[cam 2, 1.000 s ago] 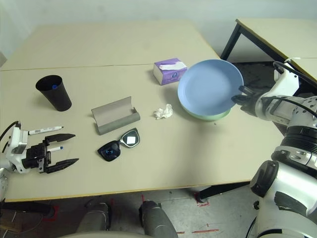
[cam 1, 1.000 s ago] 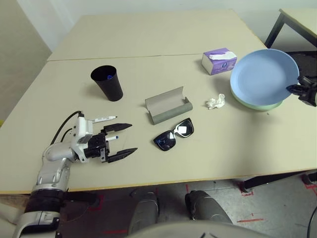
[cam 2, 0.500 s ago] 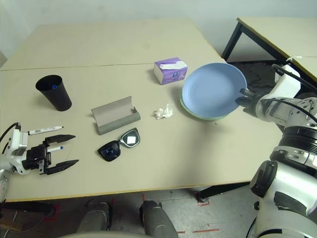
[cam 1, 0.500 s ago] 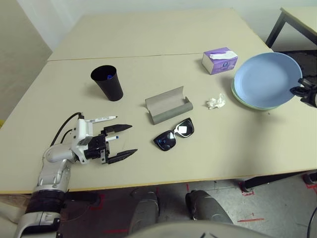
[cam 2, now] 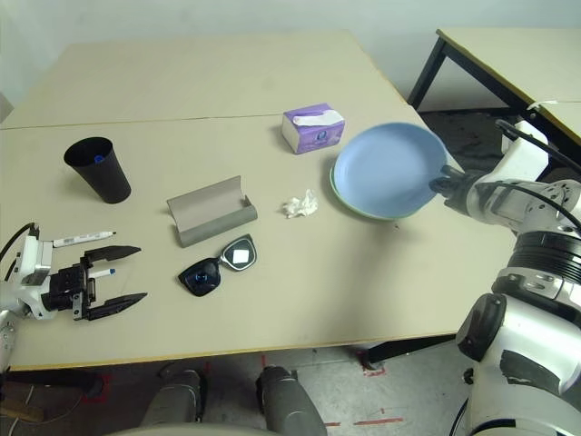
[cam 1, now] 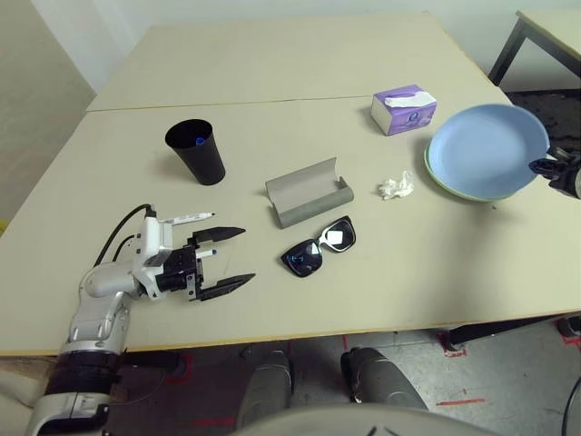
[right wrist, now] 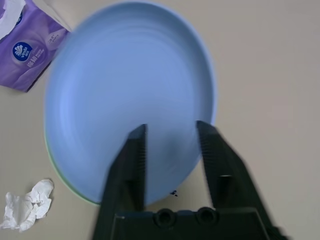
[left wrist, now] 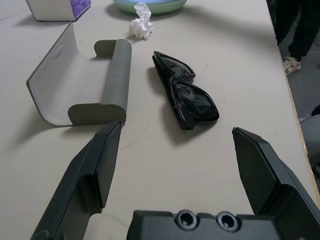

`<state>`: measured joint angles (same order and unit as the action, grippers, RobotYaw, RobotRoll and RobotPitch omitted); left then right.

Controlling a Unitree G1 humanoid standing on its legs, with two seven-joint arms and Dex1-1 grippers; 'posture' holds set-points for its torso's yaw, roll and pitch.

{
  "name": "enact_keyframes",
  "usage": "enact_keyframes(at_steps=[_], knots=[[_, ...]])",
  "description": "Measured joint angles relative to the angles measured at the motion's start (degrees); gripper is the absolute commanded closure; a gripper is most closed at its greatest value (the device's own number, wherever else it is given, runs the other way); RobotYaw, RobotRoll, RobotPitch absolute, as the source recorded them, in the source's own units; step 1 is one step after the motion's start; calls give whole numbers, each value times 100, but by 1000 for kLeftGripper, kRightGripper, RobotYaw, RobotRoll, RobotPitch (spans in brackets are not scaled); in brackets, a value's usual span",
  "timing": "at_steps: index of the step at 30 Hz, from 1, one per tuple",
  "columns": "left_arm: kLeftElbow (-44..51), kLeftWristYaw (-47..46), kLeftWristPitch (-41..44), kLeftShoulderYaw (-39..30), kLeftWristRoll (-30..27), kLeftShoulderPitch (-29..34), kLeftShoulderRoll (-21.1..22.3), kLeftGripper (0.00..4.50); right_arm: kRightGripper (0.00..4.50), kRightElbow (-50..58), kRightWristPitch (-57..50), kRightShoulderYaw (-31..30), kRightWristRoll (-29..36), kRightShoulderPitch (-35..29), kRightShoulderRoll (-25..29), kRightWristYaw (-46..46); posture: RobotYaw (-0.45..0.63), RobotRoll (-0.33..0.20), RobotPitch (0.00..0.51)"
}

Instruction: Organize and tidy the items on the table.

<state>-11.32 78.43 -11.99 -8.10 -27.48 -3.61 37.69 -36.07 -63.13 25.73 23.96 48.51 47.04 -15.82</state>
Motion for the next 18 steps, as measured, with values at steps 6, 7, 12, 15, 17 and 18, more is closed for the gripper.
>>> enact_keyframes(at_steps=[6,7,12,15,17,18], knots=[[20,-33,55,0,0,22,0,0,37,206,-82,-52,-7,-74,1,-101,-57,0,128],[20,-43,59,0,0,21,0,0,37,310,-139,-60,-3,-110,1,-136,-59,0,130],[1,-101,101,-19,-8,-51,18,0,37,1985,-563,-169,233,-1105,304,-726,-66,0,135],[-74,-84,98,-95,-28,-117,104,0,37,3315,-581,-7,465,-1958,429,-1078,-73,0,139],[-156,-43,96,-134,-38,-149,169,0,37,4099,-569,199,679,-2455,374,-1239,-77,0,140],[-169,-16,92,-155,-47,-164,173,0,37,4541,-504,377,760,-2794,284,-1294,-77,0,140]])
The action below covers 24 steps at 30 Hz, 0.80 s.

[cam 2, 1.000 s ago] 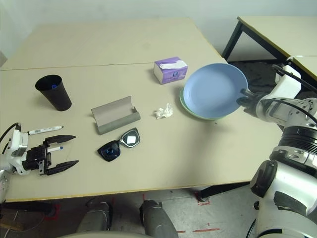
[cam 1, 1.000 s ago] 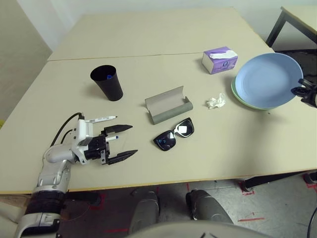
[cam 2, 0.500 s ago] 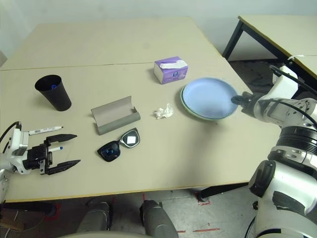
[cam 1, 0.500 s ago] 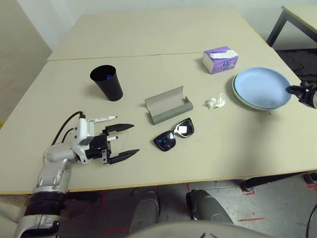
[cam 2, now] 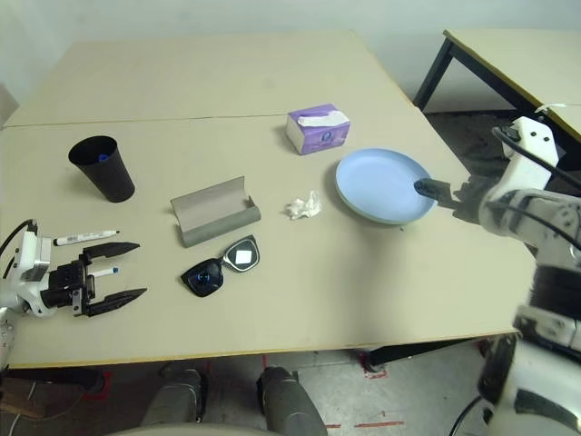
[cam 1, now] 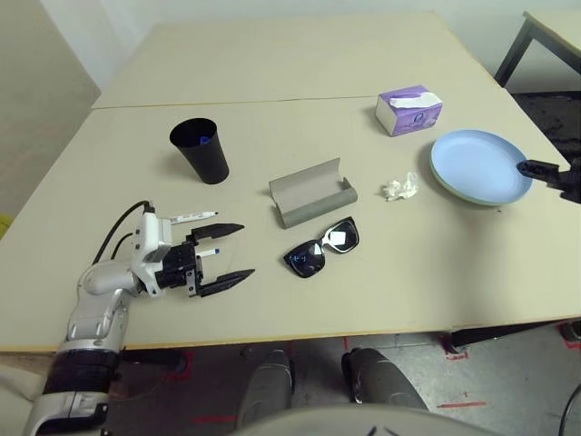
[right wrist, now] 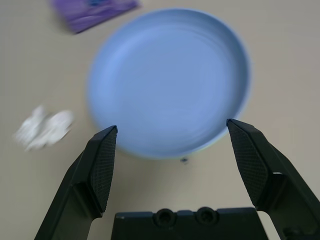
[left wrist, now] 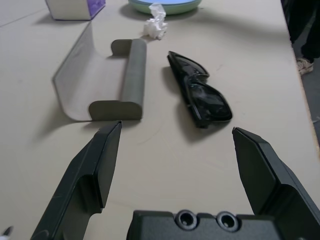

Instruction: Organize and tidy the items on the table.

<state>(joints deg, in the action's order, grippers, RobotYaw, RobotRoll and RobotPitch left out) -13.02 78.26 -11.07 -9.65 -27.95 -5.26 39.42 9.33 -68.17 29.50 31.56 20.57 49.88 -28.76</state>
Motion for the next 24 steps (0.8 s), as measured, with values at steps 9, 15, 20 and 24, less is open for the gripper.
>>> enact_keyframes(at_steps=[9,15,20,24], knots=[[-23,122,86,-14,-31,-8,65,0,37,1704,2444,-332,-498,-2493,-1023,-425,-74,0,140],[282,27,240,-19,-38,24,139,0,37,1453,4335,-1457,-1544,-2788,-1446,-375,-65,0,133],[437,-74,351,-42,-65,92,151,0,37,616,5211,-2100,-2127,-2194,-1660,-305,-53,0,129],[450,-92,376,-54,-70,103,169,0,37,-32,5512,-2448,-2287,-1534,-1924,-280,-49,0,129]])
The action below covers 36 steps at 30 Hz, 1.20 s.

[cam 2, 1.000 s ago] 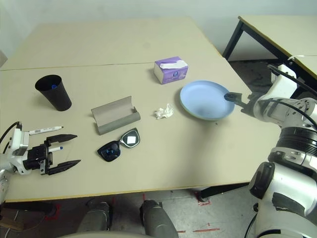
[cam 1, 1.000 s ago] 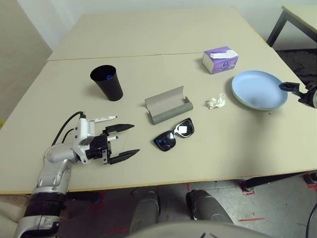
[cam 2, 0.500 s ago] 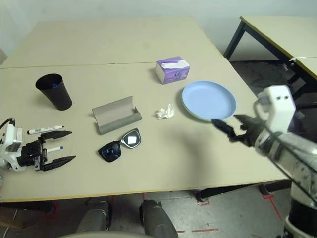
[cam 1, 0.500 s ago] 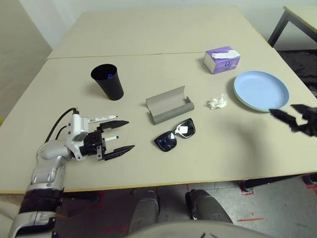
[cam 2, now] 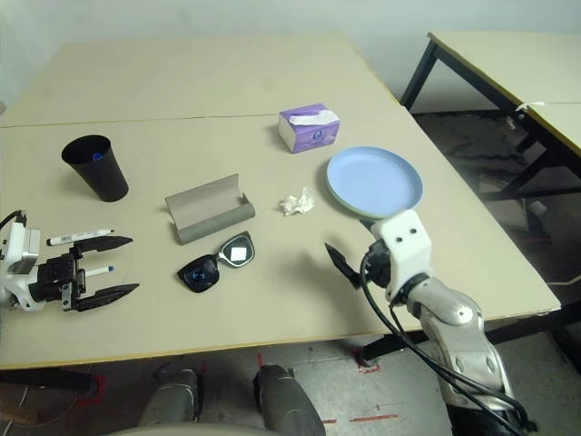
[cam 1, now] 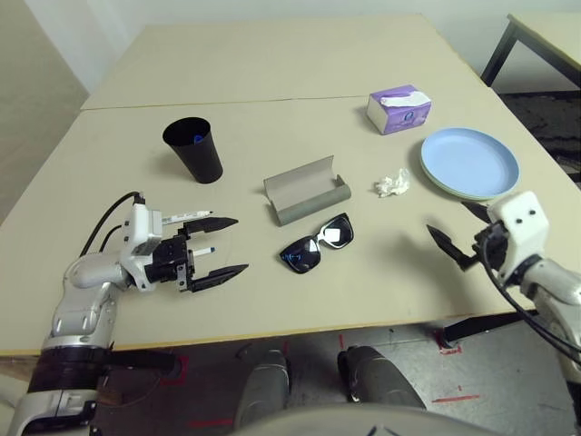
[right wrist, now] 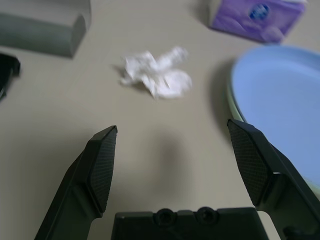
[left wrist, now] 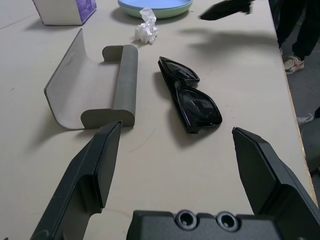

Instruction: Organize and tidy the items on the table.

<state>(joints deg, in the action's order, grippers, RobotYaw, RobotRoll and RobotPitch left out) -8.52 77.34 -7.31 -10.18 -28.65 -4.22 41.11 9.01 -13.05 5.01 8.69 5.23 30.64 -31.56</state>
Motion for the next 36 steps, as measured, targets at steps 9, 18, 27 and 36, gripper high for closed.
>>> enact_keyframes(at_steps=[9,18,27,36], knots=[[-39,-131,-31,-32,7,4,7,0,37,-1020,200,-423,-110,858,-406,5,-34,0,125],[-13,-213,-32,-68,-2,64,7,0,37,-1869,203,-637,-428,1363,-582,118,-32,0,118],[122,-299,-30,-77,-15,127,7,0,37,-2372,204,-622,-477,1858,-692,213,-26,0,114],[130,-345,-32,-77,-19,151,6,0,37,-2492,202,-623,-472,1910,-821,190,-27,0,112]])
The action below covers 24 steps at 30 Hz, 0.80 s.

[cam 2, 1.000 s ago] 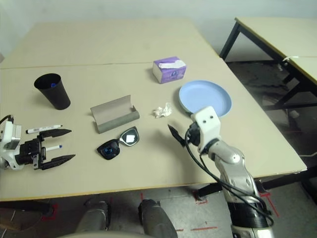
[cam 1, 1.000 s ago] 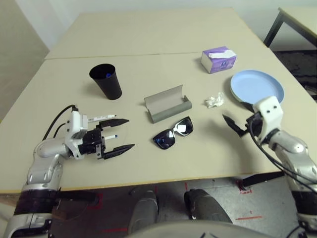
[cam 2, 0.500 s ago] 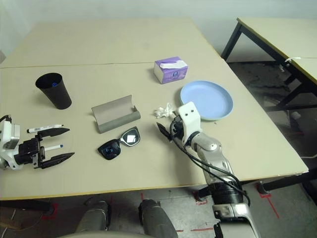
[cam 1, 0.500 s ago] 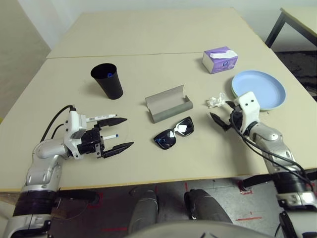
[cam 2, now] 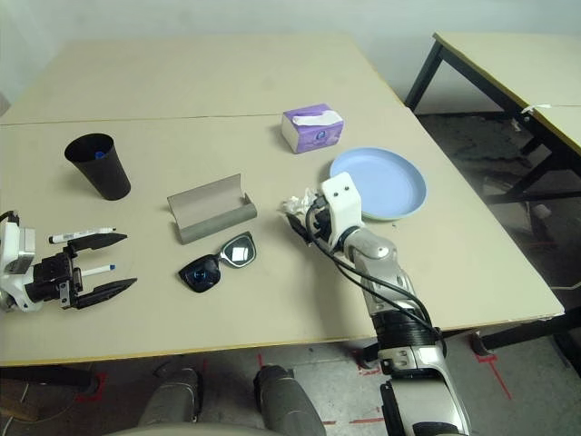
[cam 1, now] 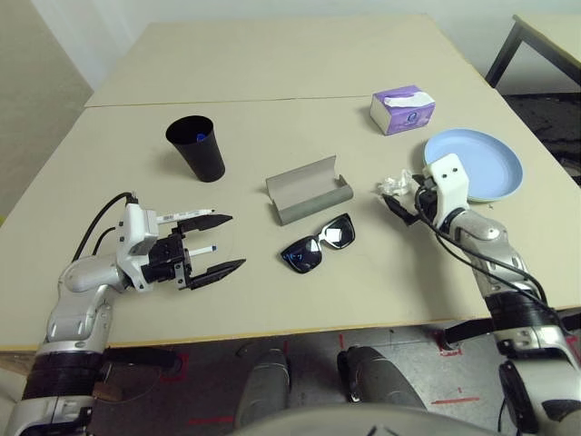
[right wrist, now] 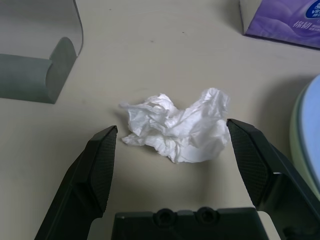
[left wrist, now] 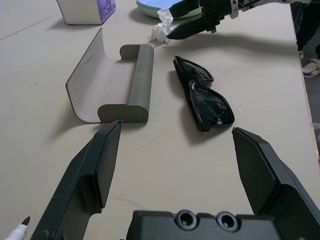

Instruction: Organize and tidy the items on the table.

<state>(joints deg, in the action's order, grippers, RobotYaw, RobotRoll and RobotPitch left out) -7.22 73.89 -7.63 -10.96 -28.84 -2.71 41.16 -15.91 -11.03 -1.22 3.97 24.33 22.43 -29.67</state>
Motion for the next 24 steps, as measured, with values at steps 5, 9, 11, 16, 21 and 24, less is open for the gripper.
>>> enact_keyframes(at_steps=[5,9,11,16,21,24], knots=[[-8,2,-48,1,1,5,-56,0,971,-20,-44,-7,0,95,-124,9,-25,0,112],[-21,8,-81,1,1,28,-82,0,2566,-48,-114,-20,0,115,-154,5,-23,0,112],[-22,8,-86,1,1,36,-105,0,3262,-49,-135,-20,0,124,-155,4,-23,0,114],[-21,7,-112,2,3,46,-160,0,4450,-49,-167,-20,-2,127,-151,-22,-29,0,116],[-23,8,-119,17,13,53,-194,0,4450,134,-375,68,60,127,-48,-40,-39,0,117],[-45,16,-124,47,26,49,-211,0,4450,463,-648,268,217,247,108,-45,-44,0,116]])
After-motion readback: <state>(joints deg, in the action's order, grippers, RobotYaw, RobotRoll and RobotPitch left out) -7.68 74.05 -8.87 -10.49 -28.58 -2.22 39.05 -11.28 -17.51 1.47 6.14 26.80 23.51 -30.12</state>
